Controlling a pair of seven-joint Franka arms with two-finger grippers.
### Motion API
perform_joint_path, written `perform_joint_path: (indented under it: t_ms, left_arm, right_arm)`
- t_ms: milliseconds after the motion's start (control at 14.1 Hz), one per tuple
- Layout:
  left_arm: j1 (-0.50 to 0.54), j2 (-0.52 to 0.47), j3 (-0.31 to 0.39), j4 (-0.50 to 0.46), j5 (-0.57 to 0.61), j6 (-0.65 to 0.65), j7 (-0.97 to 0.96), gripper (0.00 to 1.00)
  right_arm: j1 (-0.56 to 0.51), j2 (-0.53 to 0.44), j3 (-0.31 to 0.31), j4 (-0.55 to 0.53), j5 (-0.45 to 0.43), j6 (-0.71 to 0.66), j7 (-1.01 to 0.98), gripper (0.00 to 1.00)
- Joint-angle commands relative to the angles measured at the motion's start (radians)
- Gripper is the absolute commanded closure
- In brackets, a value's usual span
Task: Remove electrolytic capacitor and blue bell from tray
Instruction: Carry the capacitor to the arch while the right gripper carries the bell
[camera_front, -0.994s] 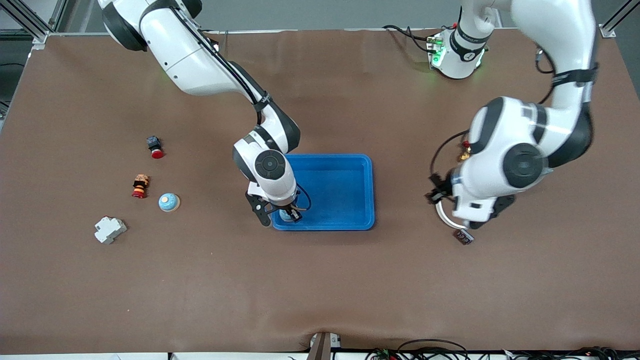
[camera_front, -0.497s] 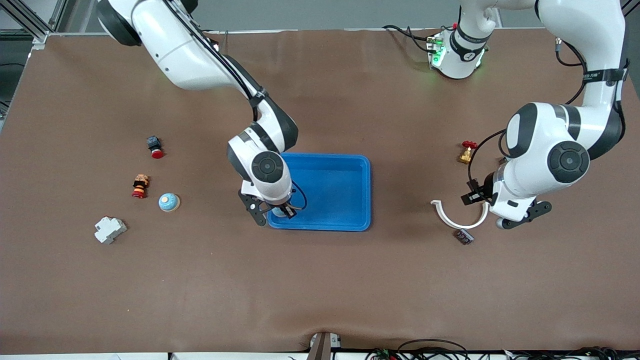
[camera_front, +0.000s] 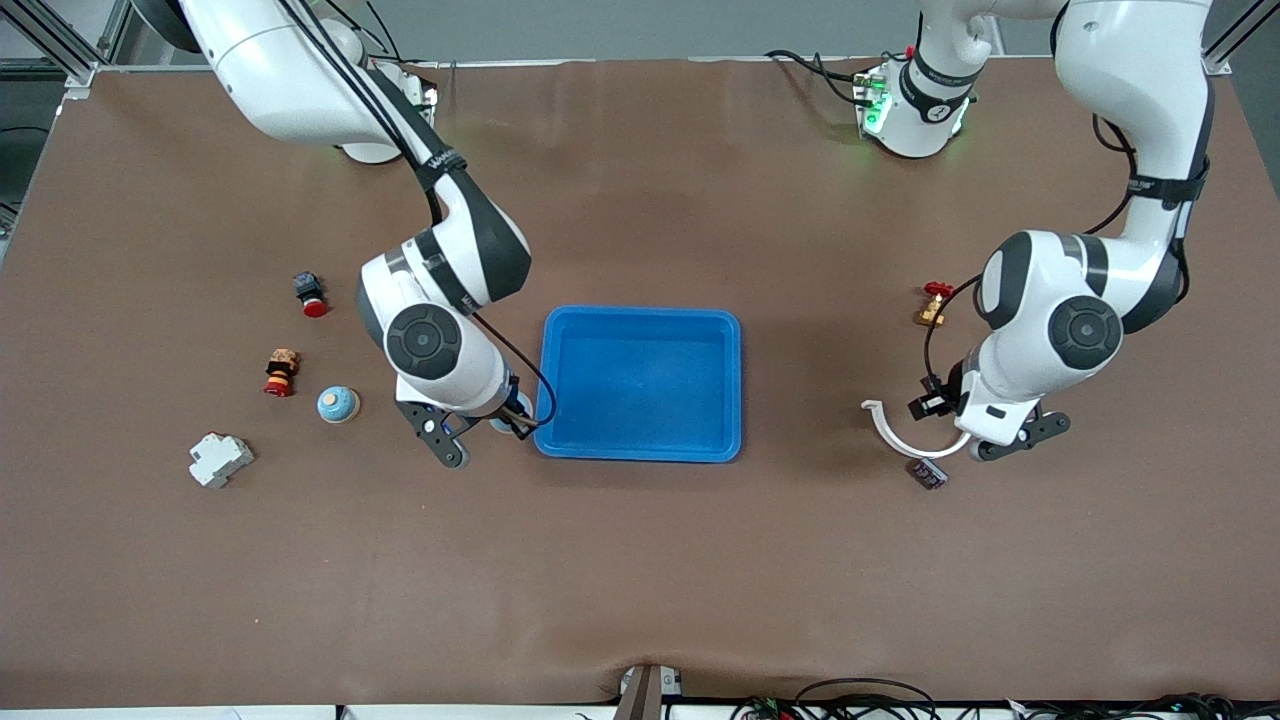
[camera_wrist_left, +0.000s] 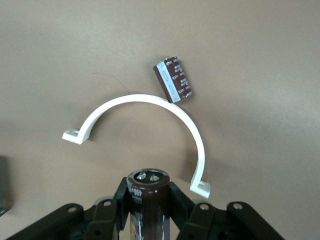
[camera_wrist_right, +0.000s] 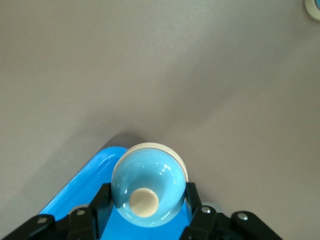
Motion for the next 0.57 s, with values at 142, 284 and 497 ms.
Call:
perform_joint_path:
  t_ms: [142,284,497]
  left_arm:
    - [0.008,0.1,-0.003,0.043,0.06,0.029,0.009,1.0]
    - [0.002,0.139,-0.005,0.074,0.058,0.029,0.008,1.0]
    - [0.002,0.169,-0.003,0.085,0.061,0.029,0.006,1.0]
  right_arm:
    - [-0.119,-0.087,0.018,-0.218,0.01,0.187,-0.246,1.0]
    - [-0.179,-0.125,0.02,-0.358,0.01,0.339,-0.377,1.0]
    - [-0.211,-0.148,0.017,-0.452,0.008,0.407,-0.488,1.0]
